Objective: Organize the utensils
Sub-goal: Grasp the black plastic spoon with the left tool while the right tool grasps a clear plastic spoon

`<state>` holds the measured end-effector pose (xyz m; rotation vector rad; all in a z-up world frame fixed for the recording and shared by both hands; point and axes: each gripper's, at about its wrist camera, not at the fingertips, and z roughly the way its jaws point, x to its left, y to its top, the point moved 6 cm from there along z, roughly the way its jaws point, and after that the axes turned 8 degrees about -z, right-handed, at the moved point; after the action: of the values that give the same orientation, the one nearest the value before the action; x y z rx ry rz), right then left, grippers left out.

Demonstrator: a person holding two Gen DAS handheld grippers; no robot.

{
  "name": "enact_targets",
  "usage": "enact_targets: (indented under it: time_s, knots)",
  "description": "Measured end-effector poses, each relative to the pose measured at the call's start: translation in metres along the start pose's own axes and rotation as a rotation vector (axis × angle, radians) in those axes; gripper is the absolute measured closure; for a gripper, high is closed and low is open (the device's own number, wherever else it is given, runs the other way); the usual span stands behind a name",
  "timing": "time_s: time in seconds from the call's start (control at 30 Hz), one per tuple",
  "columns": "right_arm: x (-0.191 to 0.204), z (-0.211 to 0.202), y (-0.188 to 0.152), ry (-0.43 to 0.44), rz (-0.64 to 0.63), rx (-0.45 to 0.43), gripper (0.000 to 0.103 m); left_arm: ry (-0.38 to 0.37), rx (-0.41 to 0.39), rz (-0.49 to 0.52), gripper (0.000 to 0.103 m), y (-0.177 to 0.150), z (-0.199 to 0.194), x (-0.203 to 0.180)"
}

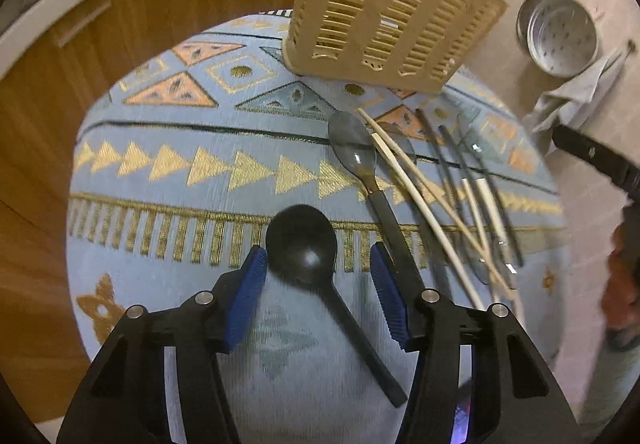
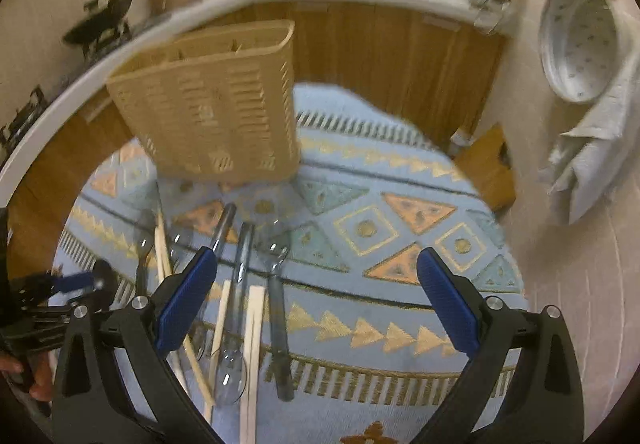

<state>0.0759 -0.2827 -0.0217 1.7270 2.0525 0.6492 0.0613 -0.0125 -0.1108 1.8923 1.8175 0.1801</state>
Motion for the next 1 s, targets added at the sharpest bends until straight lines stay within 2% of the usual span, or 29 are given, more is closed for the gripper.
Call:
enact_targets:
  time_s: [0.07, 0.2, 0.3, 0.37, 0.47, 0.57, 0.63, 0.7, 0.8, 0.9, 0.97, 1.0]
  knots:
    - [0.004, 0.013, 0.005, 0.025, -0.022, 0.072, 0.017, 0.030, 0.001, 0.020, 0.058, 0.001, 0.001, -0.002]
    - [0.011, 0.042, 0.012, 0.067, -0.046, 0.189, 0.029, 0.041, -0.005, 0.027, 0.059, 0.007, 0.001, -0.002]
    - [0.012, 0.069, 0.012, 0.097, -0.012, 0.283, 0.036, 0.048, -0.004, 0.023, 0.072, 0.013, -0.001, 0.002]
    - [0.015, 0.083, 0.012, 0.147, 0.021, 0.321, 0.042, 0.056, -0.012, 0.017, 0.084, 0.017, -0.001, 0.007]
    - [0.021, 0.102, 0.011, 0.205, 0.051, 0.364, 0.054, 0.020, -0.001, -0.009, 0.085, 0.023, 0.000, 0.013]
    - [0.026, 0.110, 0.013, 0.179, 0.025, 0.368, 0.060, 0.002, 0.006, 0.002, 0.089, 0.027, 0.000, 0.017]
    - [0.029, 0.111, 0.014, 0.155, 0.004, 0.376, 0.065, -0.021, 0.027, 0.006, 0.089, 0.027, 0.000, 0.019]
    - [0.033, 0.112, 0.012, 0.133, -0.034, 0.385, 0.066, -0.062, 0.050, -0.012, 0.087, 0.028, 0.001, 0.020]
    - [0.041, 0.112, 0.009, 0.094, -0.086, 0.390, 0.068, -0.154, 0.087, -0.096, 0.084, 0.029, -0.001, 0.030]
    - [0.048, 0.111, 0.006, 0.075, -0.112, 0.394, 0.068, -0.195, 0.101, -0.136, 0.073, 0.027, -0.002, 0.030]
    - [0.055, 0.112, 0.005, 0.073, -0.118, 0.403, 0.068, -0.189, 0.096, -0.138, 0.063, 0.026, -0.003, 0.024]
    - [0.056, 0.113, 0.004, 0.075, -0.117, 0.407, 0.068, -0.181, 0.092, -0.131, 0.061, 0.024, -0.003, 0.020]
